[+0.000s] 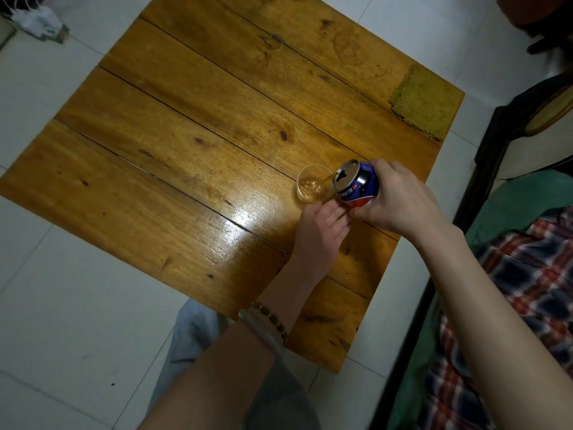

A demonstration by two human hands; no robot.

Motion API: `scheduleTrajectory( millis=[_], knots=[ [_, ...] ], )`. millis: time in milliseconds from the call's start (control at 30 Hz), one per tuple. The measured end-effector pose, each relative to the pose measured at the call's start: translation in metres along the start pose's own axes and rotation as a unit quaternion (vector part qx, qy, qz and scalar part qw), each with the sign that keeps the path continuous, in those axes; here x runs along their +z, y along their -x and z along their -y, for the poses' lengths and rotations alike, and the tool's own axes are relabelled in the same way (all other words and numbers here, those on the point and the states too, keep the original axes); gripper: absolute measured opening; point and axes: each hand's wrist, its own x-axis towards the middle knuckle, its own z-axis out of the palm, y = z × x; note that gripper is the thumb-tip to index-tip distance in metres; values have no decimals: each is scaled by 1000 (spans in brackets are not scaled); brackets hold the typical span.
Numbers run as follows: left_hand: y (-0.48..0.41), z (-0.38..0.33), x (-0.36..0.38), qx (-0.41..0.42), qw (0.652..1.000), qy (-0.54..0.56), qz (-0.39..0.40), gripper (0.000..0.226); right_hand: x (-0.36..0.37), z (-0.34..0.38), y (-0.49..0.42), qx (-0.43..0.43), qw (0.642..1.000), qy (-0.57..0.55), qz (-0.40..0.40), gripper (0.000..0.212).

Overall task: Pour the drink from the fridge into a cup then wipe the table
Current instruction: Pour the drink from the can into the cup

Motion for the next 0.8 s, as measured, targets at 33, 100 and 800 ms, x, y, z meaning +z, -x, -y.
scheduleTrajectory(
  millis=[33, 100, 800],
  knots=[
    [0, 0, 0, -4, 1000, 7, 0, 50, 0, 0, 0, 0, 1000, 0, 0, 80],
    [0, -1, 1, -7, 1000, 11, 1, 50, 0, 0, 0, -1, 1000, -2, -1, 79],
    [-5, 3, 0, -14, 1000, 17, 6, 49, 0, -4, 1, 3, 1000, 2, 7, 78]
  ],
)
